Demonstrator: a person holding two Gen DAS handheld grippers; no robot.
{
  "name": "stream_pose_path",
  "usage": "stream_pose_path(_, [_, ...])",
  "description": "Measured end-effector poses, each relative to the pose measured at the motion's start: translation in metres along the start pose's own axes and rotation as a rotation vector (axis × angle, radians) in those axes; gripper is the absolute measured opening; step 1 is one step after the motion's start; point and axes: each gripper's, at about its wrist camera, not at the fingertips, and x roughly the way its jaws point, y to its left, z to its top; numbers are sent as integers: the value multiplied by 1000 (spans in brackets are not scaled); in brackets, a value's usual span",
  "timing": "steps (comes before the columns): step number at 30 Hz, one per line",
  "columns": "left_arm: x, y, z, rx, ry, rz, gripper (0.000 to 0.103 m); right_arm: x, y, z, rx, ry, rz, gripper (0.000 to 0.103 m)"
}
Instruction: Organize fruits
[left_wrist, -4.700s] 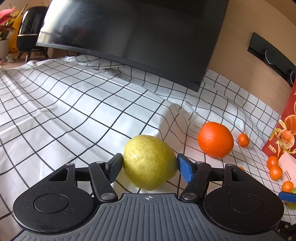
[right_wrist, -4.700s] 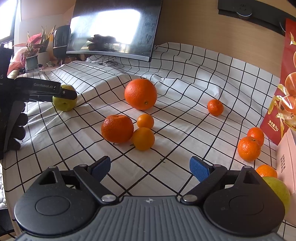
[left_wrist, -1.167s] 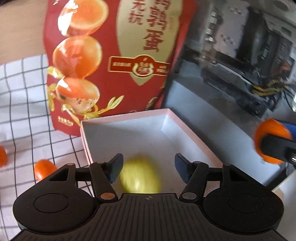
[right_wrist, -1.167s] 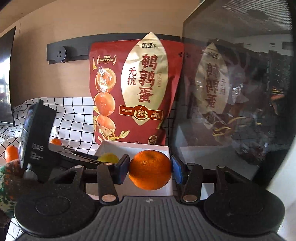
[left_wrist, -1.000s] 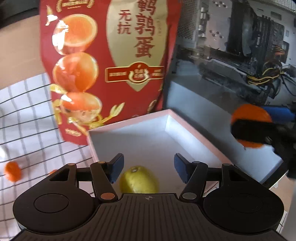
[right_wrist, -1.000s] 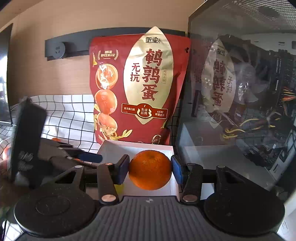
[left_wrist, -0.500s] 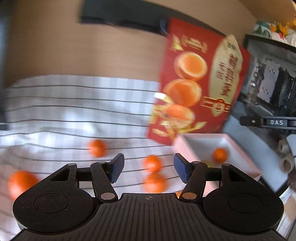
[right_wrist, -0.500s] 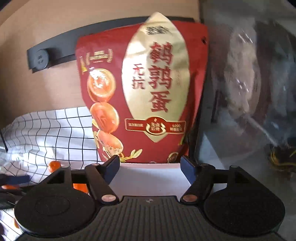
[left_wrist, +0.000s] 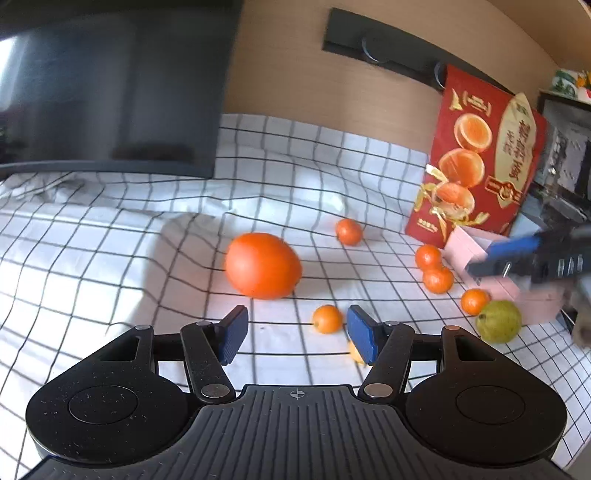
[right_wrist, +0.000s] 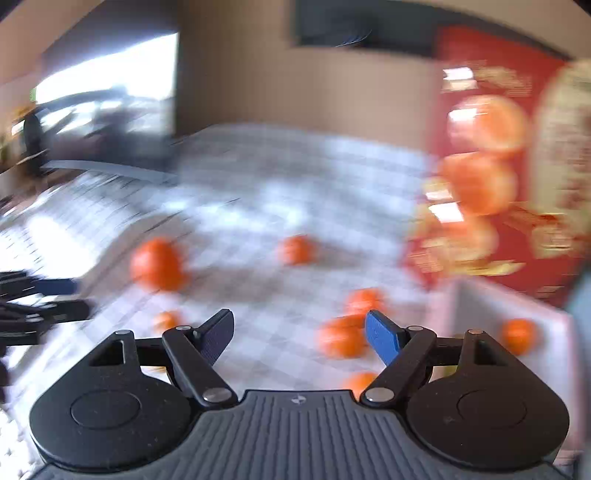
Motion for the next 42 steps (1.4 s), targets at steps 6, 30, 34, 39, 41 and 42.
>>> stream_pose_path(6, [5,24,0,-123,-30,21,64,59,72,-13,-26,135,178,68])
stream_pose_path(30, [46,8,11,-201,-79,19,64,-9,5,-91,-29,155,47,30])
stream_pose_path(34, [65,27,31,-285,-129,117,64,-15,-12,-108,-9,149,30,30])
stream_pose_path(39, [96,30,36,-264,-87,153,64,-10,-17,-117,-2,139,23,30])
stream_pose_path(41, [103,30,32,-259,-61,153,64,-11,-16,-118,-9,127,23,30])
stream_pose_path(42, [105,31,30,-264,-52,152,65,-11,-16,-119,-10,125,23,30])
